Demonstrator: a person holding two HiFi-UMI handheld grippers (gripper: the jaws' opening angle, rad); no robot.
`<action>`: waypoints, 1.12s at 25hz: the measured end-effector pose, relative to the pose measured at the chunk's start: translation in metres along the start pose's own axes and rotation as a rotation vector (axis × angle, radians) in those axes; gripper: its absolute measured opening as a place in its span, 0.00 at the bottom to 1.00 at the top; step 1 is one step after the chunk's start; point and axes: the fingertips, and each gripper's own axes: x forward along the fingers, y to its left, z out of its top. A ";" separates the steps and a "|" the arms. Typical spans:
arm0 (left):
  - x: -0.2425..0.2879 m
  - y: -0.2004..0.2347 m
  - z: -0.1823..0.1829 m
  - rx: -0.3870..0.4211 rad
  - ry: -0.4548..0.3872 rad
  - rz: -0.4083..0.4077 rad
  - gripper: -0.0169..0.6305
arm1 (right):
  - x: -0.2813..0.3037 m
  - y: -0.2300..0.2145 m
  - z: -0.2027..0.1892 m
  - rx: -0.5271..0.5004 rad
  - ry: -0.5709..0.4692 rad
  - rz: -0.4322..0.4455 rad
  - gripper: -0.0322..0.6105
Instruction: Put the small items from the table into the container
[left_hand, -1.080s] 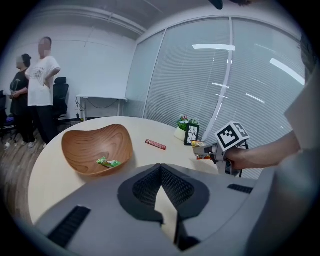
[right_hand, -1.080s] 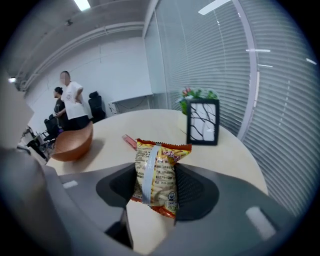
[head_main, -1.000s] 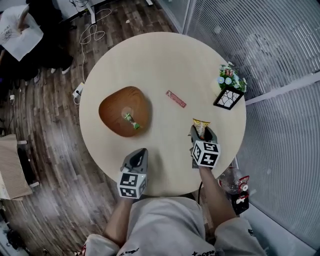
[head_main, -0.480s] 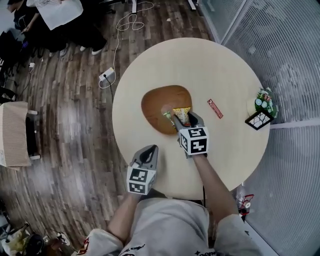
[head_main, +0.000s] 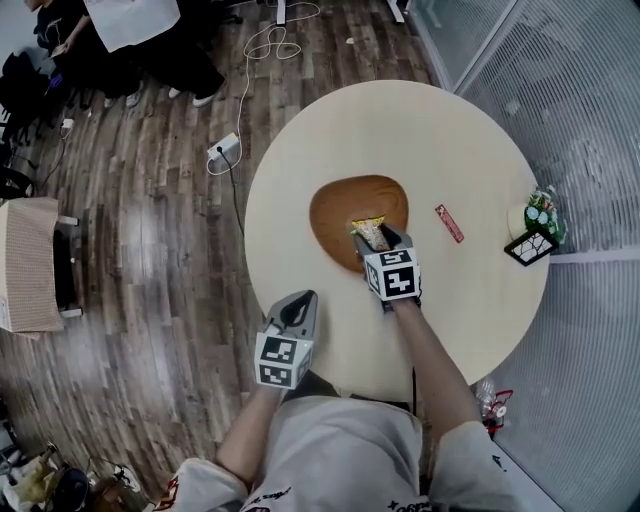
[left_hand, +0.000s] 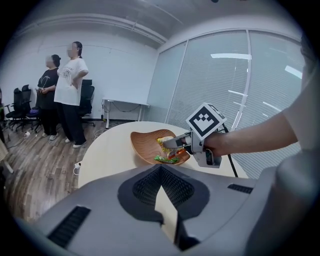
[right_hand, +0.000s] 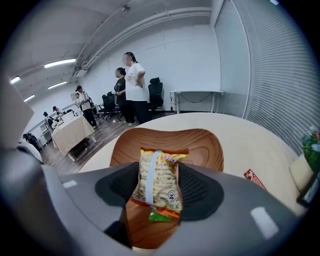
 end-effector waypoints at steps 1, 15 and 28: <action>0.000 0.001 0.003 0.000 -0.006 -0.004 0.03 | 0.000 0.000 0.001 0.003 -0.005 -0.003 0.40; 0.013 -0.022 0.018 0.005 -0.037 -0.058 0.03 | -0.086 -0.024 0.011 0.049 -0.209 -0.144 0.05; 0.033 -0.102 0.024 0.049 -0.052 -0.139 0.03 | -0.180 -0.042 -0.051 0.134 -0.271 -0.172 0.05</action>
